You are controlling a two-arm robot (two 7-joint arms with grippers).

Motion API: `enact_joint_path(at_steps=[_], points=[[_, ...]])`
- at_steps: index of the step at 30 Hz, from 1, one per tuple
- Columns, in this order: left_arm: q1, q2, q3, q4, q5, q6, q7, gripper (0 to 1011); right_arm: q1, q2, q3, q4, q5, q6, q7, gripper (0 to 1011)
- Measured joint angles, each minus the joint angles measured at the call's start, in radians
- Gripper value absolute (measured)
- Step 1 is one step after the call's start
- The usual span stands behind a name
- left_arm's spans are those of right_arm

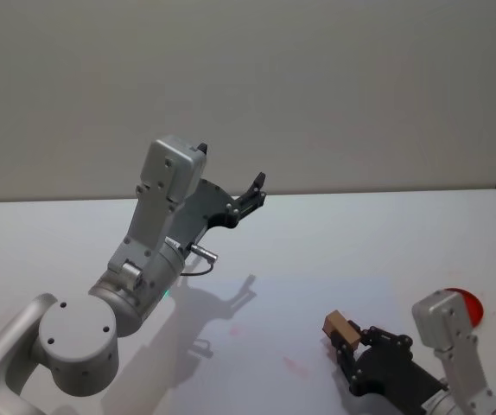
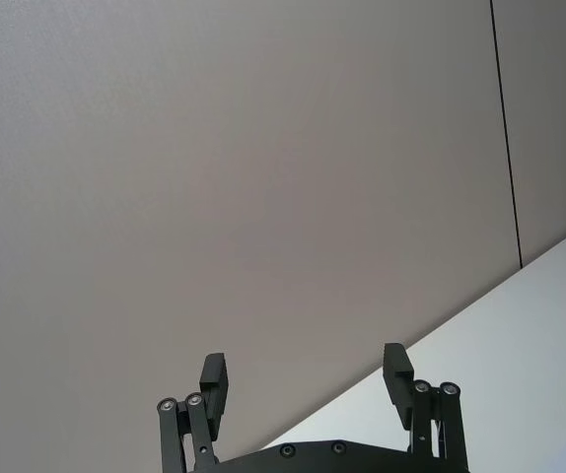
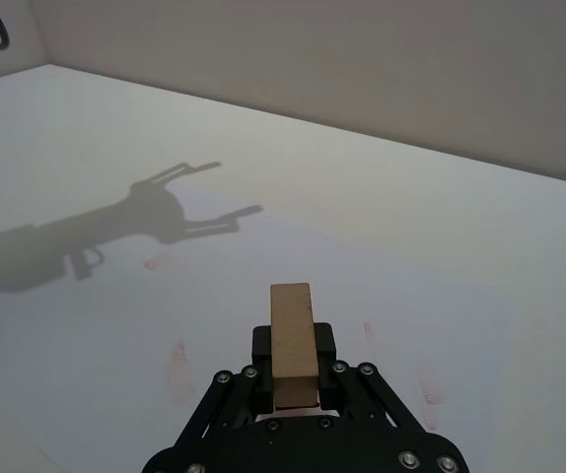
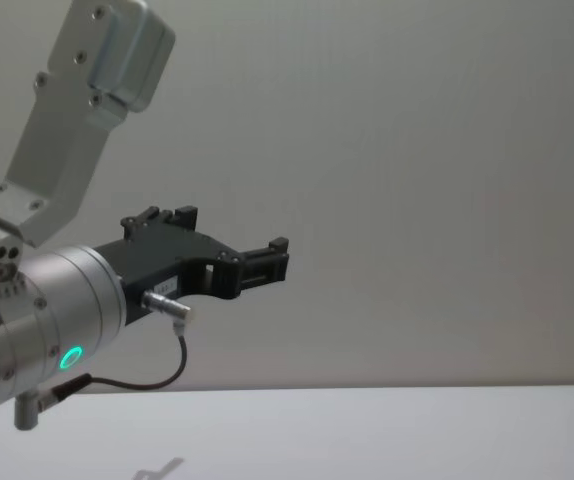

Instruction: Use the one hand to pick up the stamp and affix it onto the A4 paper.

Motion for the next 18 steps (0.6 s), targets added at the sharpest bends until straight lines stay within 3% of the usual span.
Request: enact_joint_path(at_steps=[18], points=[[0.000, 0.000, 0.000, 0.000, 0.000, 0.000, 0.000, 1001, -0.018, -0.014, -0.018, 0.017, -0.009, 0.018, -0.032, 220]])
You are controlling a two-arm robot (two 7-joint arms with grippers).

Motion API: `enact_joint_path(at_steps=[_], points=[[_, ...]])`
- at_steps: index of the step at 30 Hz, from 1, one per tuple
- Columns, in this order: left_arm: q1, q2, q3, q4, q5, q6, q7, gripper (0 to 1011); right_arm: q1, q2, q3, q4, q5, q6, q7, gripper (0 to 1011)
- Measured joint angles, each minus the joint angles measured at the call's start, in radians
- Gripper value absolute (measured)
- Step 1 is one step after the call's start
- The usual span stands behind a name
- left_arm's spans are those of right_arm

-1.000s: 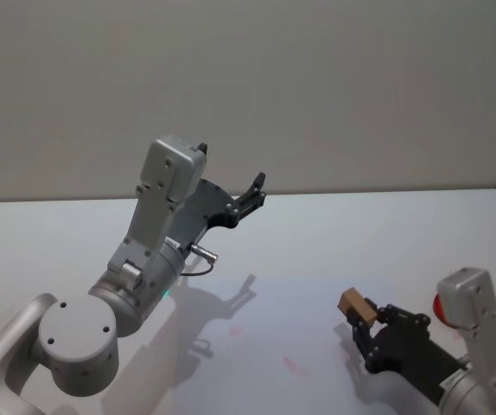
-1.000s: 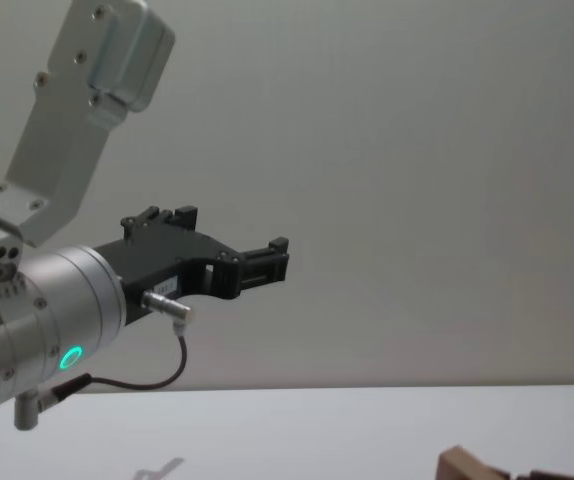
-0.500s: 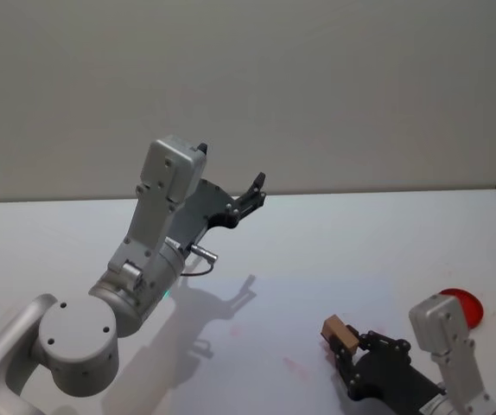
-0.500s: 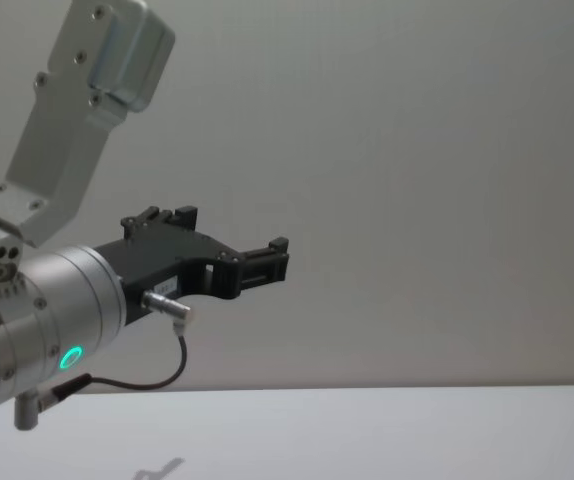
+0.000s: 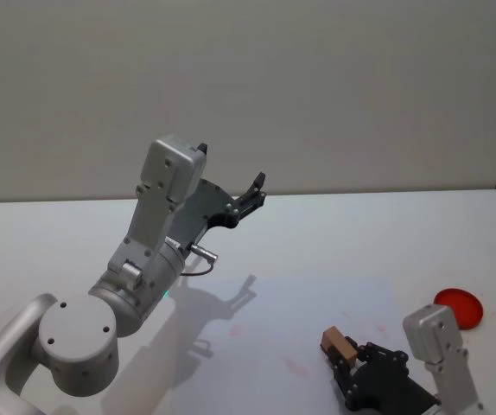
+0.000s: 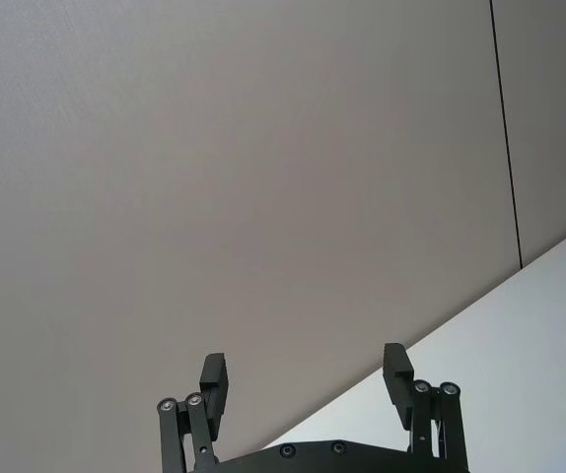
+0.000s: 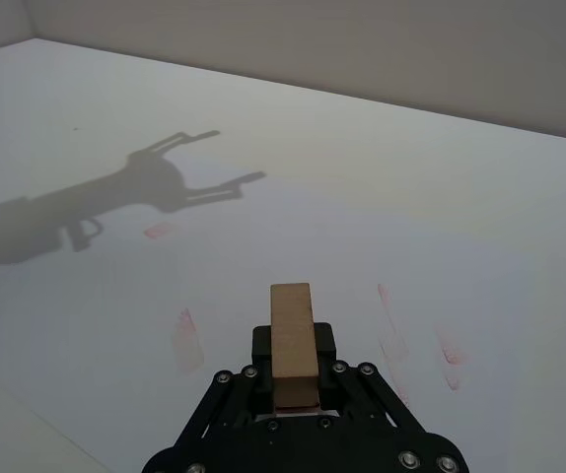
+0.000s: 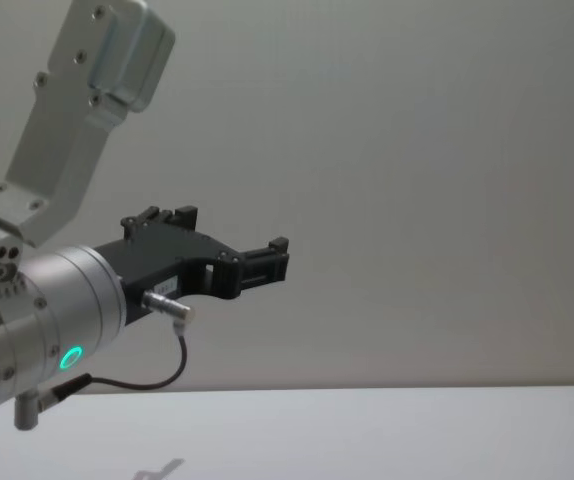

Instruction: Use the one hand to pick up the stamp and affix it onto the A4 paper.

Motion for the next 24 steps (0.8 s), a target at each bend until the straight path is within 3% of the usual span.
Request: enact_joint_path(at_steps=[24], points=[[0.000, 0.000, 0.000, 0.000, 0.000, 0.000, 0.000, 1001, 0.001, -0.001, 0.003, -0.001, 0.002, 0.042, -0.019, 220]])
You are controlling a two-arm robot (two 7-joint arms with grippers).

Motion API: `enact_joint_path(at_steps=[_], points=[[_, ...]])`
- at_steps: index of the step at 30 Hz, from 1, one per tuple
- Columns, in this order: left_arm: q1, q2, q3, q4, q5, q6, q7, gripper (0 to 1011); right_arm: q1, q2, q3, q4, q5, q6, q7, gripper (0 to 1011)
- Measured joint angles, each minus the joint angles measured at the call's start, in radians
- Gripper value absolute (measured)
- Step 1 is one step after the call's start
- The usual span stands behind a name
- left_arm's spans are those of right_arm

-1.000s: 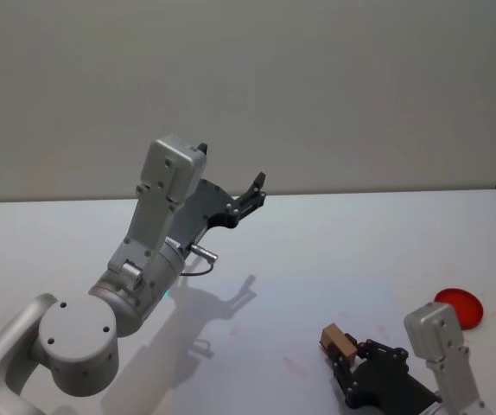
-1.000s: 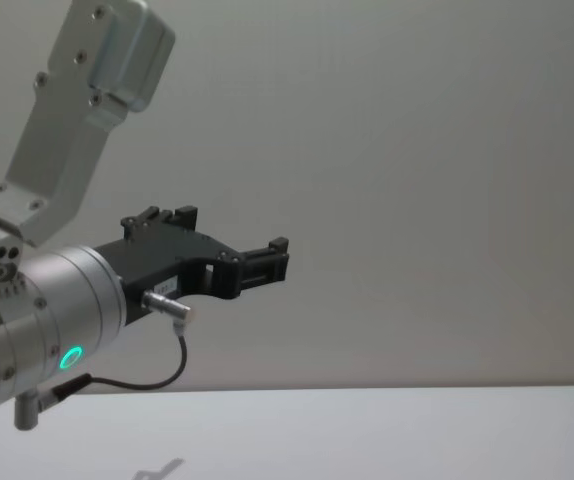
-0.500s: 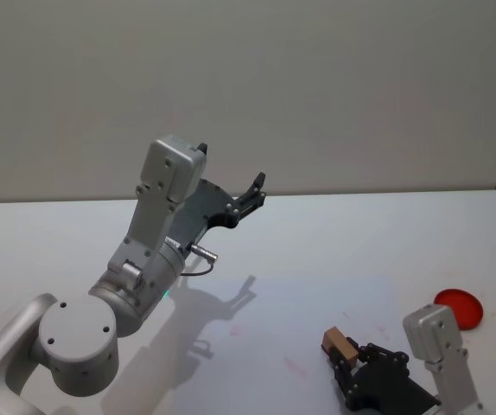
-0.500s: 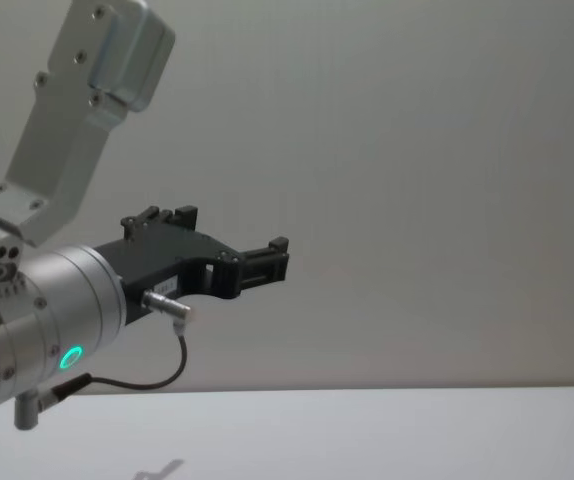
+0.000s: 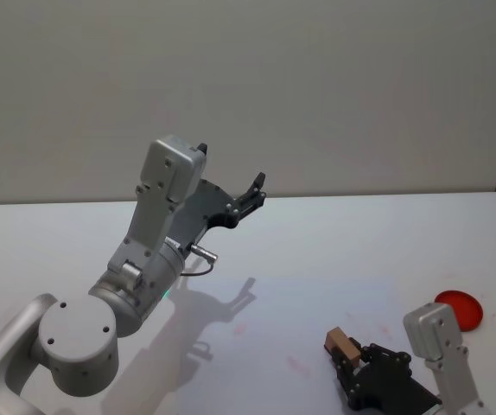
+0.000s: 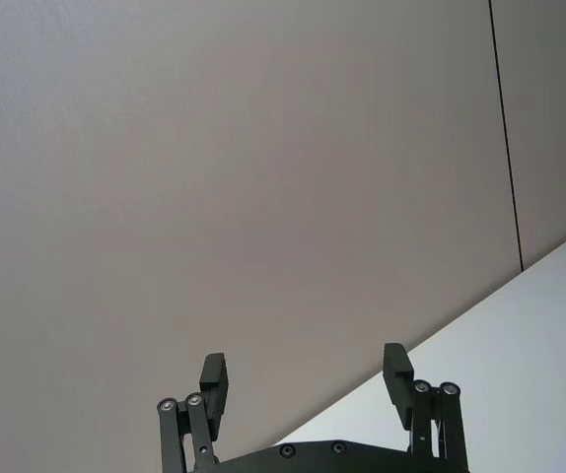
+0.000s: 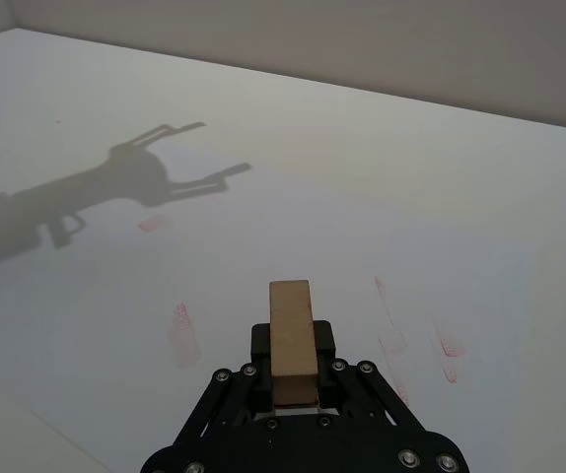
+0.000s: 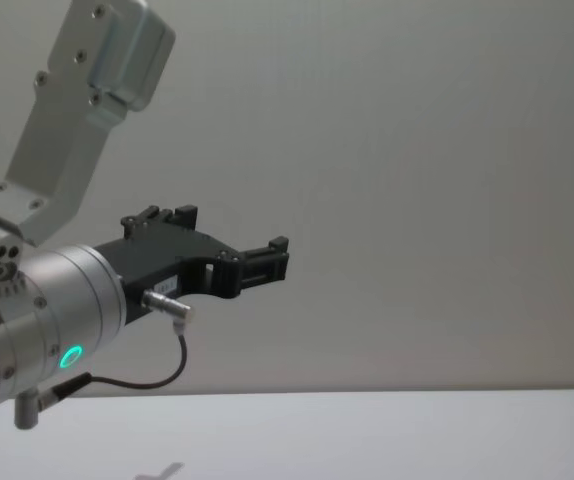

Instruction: Use the one hand to pick up the stamp and affix it onto the A4 paper.

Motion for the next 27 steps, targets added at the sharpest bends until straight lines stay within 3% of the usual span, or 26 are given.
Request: enact_joint_path(at_steps=[18, 27], points=[[0.000, 0.000, 0.000, 0.000, 0.000, 0.000, 0.000, 1001, -0.003, 0.002, 0.003, -0.001, -0.004, 0.023, -0.006, 220], [0.000, 0.000, 0.000, 0.000, 0.000, 0.000, 0.000, 1001, -0.007, 0.001, 0.007, -0.026, 0.029, 0.044, -0.009, 220]])
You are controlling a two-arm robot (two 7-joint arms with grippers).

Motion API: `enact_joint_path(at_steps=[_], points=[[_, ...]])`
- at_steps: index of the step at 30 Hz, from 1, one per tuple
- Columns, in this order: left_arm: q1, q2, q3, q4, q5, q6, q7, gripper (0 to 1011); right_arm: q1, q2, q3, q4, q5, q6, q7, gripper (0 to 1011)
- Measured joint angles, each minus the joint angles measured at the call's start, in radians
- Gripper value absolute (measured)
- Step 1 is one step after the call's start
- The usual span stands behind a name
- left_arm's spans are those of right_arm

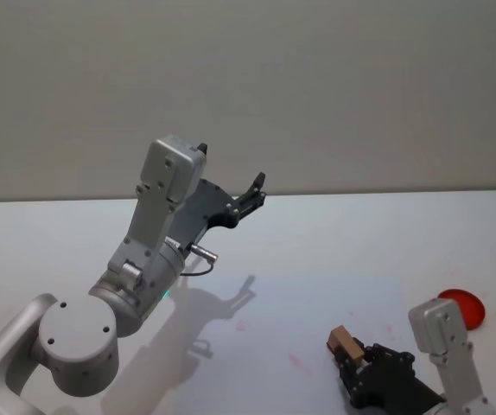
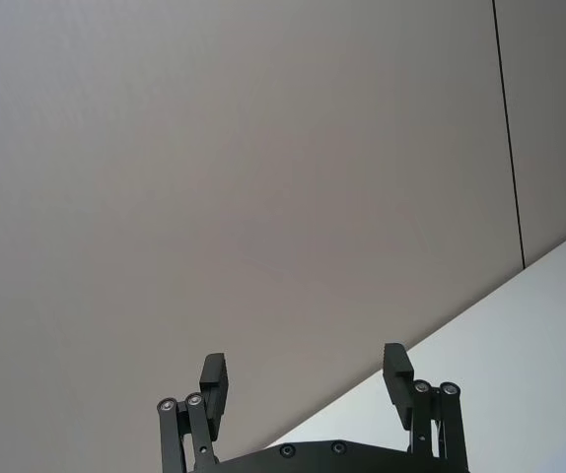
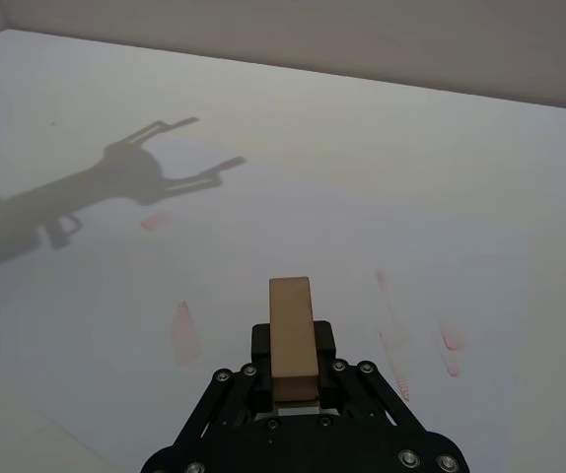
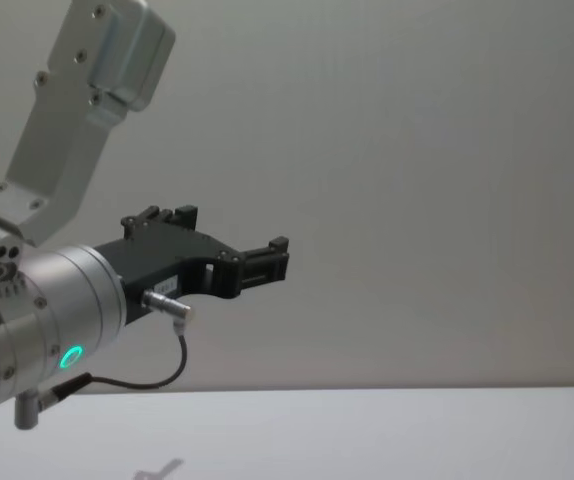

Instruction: Use the one hand to pick up the stamp and affix it onto the A4 paper.

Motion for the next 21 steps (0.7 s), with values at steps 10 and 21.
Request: enact_joint_path(at_steps=[10, 21], points=[[0.000, 0.000, 0.000, 0.000, 0.000, 0.000, 0.000, 1001, -0.006, -0.007, 0.000, -0.066, 0.059, 0.013, 0.010, 220], [0.000, 0.000, 0.000, 0.000, 0.000, 0.000, 0.000, 1001, -0.009, -0.009, 0.002, -0.146, 0.117, 0.013, 0.027, 220]])
